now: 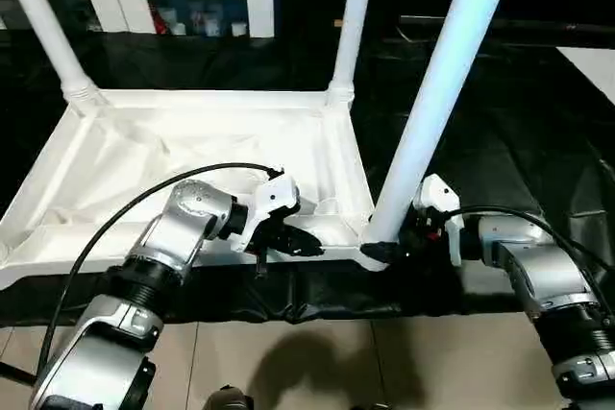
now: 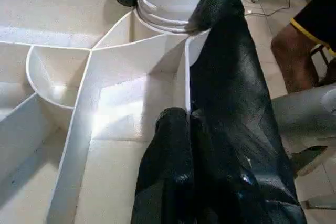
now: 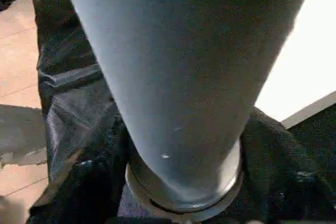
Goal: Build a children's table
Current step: Rotate leg to tighten
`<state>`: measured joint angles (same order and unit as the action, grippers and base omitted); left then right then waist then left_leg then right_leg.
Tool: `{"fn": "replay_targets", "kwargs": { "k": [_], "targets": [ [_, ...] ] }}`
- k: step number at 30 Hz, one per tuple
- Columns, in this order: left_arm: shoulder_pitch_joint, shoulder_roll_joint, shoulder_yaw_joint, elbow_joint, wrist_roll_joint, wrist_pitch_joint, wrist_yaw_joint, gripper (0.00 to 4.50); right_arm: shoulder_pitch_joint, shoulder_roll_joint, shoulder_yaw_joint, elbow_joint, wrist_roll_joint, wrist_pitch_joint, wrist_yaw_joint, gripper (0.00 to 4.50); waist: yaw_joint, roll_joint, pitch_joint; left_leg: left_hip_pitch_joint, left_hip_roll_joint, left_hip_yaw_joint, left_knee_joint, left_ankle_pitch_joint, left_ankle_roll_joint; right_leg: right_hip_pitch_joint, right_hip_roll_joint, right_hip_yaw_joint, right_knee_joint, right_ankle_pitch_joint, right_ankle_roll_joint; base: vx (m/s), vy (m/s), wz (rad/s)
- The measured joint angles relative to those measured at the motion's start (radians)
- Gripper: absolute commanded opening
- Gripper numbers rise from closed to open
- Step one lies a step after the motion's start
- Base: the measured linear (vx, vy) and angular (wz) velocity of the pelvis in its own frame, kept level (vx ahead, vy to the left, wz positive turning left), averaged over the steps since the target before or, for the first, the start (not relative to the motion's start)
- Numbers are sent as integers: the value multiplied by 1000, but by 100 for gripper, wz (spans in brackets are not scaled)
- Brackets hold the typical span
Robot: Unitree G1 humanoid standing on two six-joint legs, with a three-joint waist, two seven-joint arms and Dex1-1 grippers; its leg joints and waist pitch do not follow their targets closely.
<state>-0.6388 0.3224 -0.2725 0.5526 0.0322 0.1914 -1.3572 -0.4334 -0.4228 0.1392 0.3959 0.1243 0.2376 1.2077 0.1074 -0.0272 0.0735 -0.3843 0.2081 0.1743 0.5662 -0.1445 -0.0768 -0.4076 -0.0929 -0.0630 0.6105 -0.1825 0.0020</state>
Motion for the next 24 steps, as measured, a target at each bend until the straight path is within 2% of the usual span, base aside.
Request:
{"fn": "replay_targets", "kwargs": {
  "k": [5,8,10,12,17,18,24],
  "targets": [
    [0,4,0,0,0,0,-3,0,1,4,1,0,0,0,0,266,1,0,0,0,0,0,0,0,0,0,0,0,1,0,0,0,0,0],
    [0,1,6,7,1,0,36,0,13,33,-17,2,-1,-5,-59,264,1,-1,-1,1,1,0,1,0,0,0,0,0,2,0,0,0,0,0],
    [-1,-11,21,19,6,1,85,0,14,70,-43,21,-5,-11,-133,264,-1,-2,-2,2,1,0,2,0,0,1,0,0,2,1,-1,0,0,0],
    [-16,-51,41,46,34,12,187,0,8,150,-103,70,-12,-34,-291,264,-8,-4,-3,2,1,-1,4,0,0,1,0,0,3,1,-1,0,0,0],
    [-27,-137,62,61,45,52,347,0,-7,231,-184,123,-10,-53,-505,264,-16,-5,-3,1,-1,-1,5,0,0,2,-1,2,0,2,-2,0,0,0],
    [-26,-163,70,62,46,69,387,0,-15,265,-216,137,-6,-52,-563,263,-17,-5,-3,1,-1,-1,4,0,1,2,-1,2,0,2,-2,0,0,0],
    [-1,-208,82,24,51,98,480,0,-33,353,-273,161,-2,-78,-722,263,-19,-2,-4,1,1,-1,0,0,0,1,0,0,0,1,-1,0,0,0]
  ]
}}
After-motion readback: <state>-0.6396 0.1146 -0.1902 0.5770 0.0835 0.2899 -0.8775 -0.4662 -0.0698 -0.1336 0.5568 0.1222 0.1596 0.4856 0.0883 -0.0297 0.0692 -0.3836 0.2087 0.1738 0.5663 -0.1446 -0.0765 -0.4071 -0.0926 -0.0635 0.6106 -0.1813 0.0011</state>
